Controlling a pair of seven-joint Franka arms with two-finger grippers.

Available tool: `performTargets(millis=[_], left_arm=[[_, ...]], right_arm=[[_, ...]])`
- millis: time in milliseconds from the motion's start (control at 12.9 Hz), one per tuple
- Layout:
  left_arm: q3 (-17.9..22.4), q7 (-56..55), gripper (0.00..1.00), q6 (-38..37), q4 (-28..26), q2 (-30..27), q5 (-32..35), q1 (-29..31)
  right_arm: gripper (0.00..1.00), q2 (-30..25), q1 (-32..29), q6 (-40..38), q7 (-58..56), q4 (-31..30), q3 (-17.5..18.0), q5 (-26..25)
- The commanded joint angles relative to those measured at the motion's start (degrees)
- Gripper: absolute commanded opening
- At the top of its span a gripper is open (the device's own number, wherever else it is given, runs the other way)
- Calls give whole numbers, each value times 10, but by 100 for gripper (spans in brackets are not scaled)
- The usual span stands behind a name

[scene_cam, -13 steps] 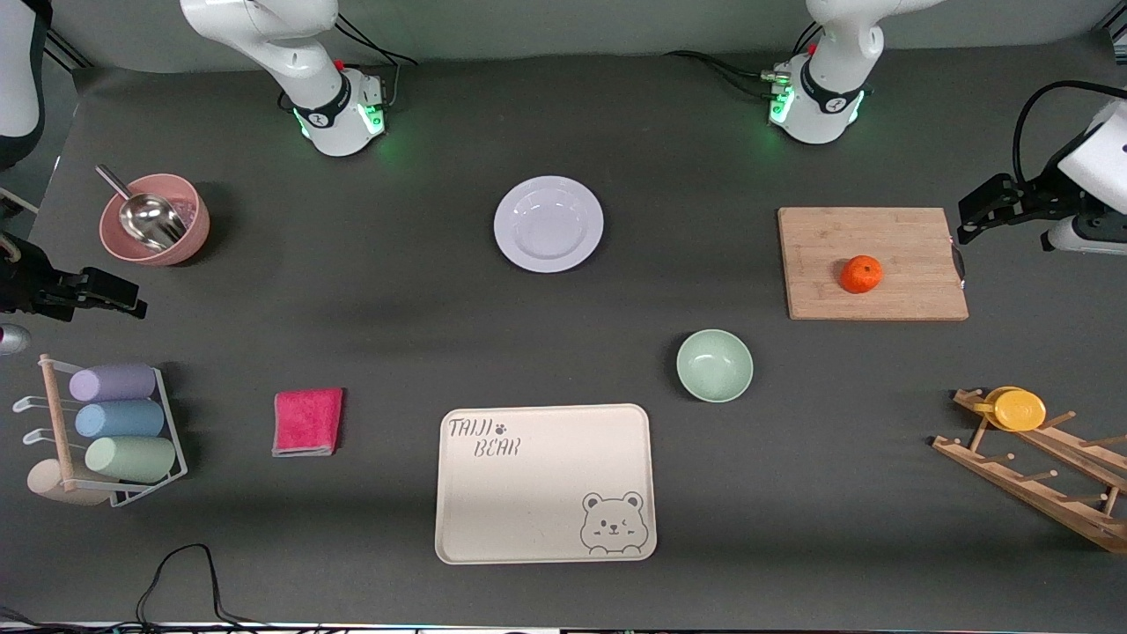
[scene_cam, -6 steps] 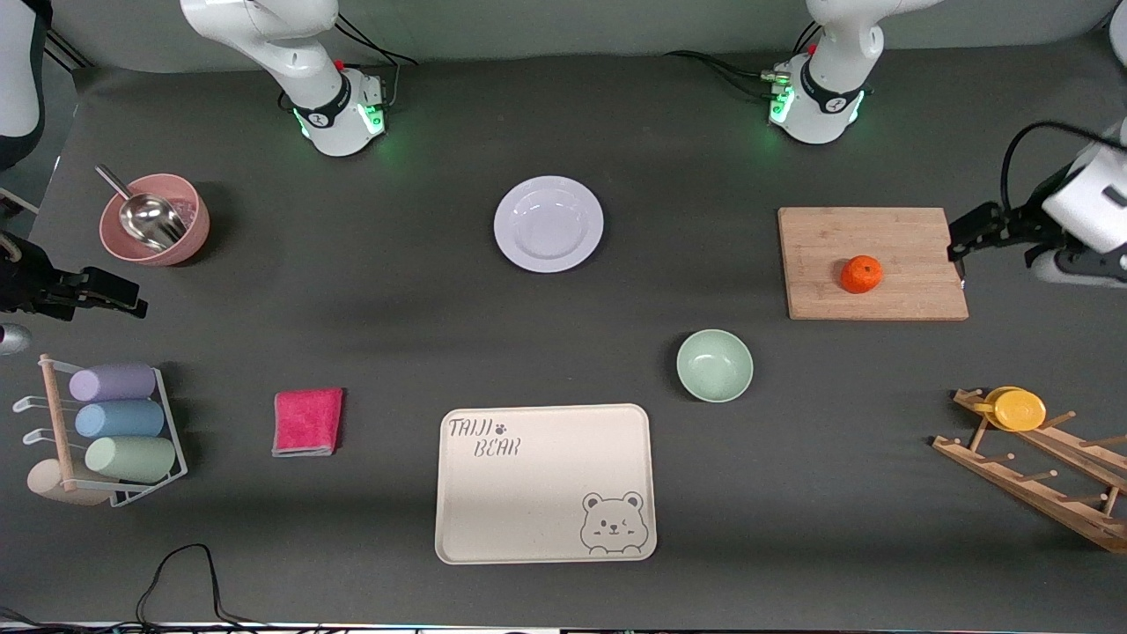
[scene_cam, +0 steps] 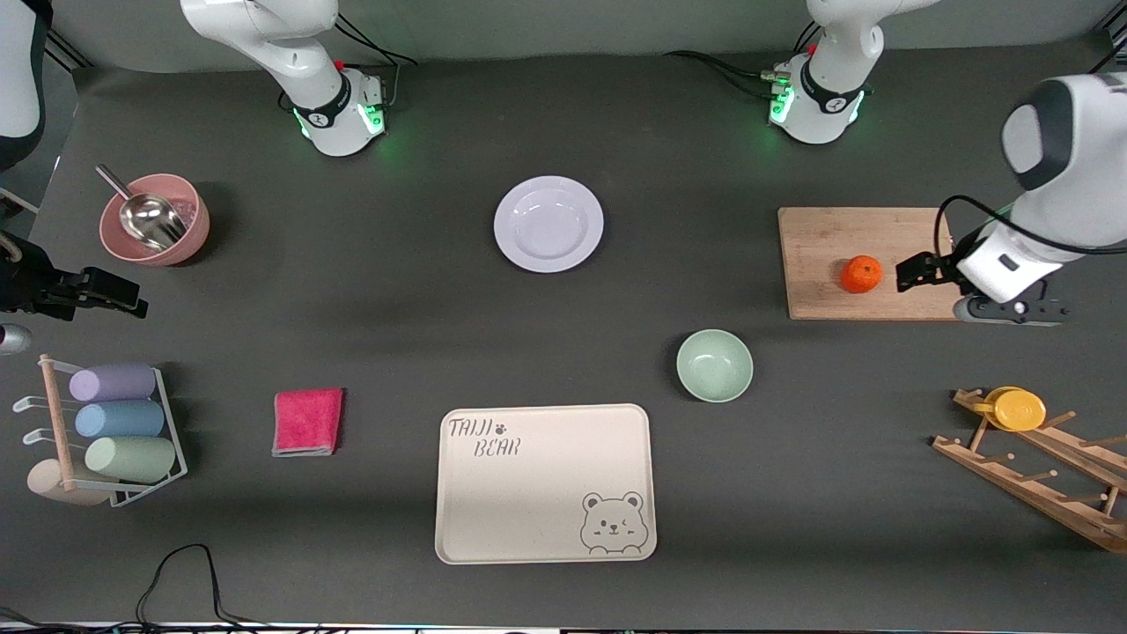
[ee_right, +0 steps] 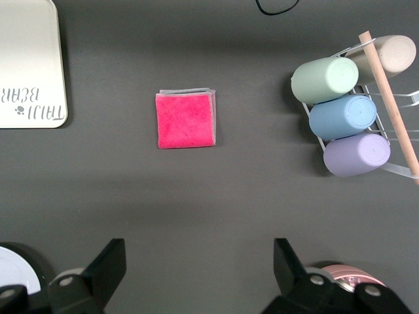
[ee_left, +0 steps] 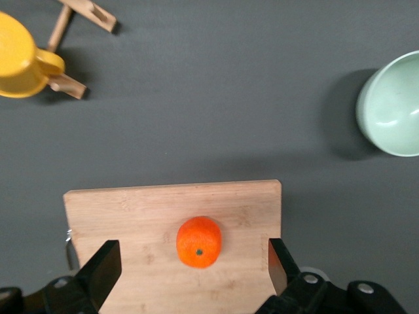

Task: Place orange and plate with both arms
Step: 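Reach the left gripper down to the orange on the cutting board, then grasp the orange with the left gripper while the right gripper reaches the plate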

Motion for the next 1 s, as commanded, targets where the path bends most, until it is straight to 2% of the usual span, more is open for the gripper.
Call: performTargets(millis=[0,77,232,386,695,772,927], left_arm=[[-2,8,100,142,-131,-29,1,5],[-2,8,100,198,-174,-29,1,5],[-2,8,100,259,-228,-25,1,5],[-3,1,100,313,-263,-6,1,4],[-3,-2,100,341,-284,33,1,4],[-2,-2,100,360,-288,42,1,4],[-2,-2,99,373,-290,53,1,4]], right_arm=[[100,-1,6,-7,13,1,-2,-14],[100,-2,6,-8,13,-1,-2,-14],[100,-23,7,-4,17,-33,-2,-9],[100,-71,23,14,24,-97,-1,-7],[100,-225,38,65,36,-263,-3,-7],[100,-250,38,66,37,-284,-4,-6],[100,-260,39,54,58,-288,-2,-7]])
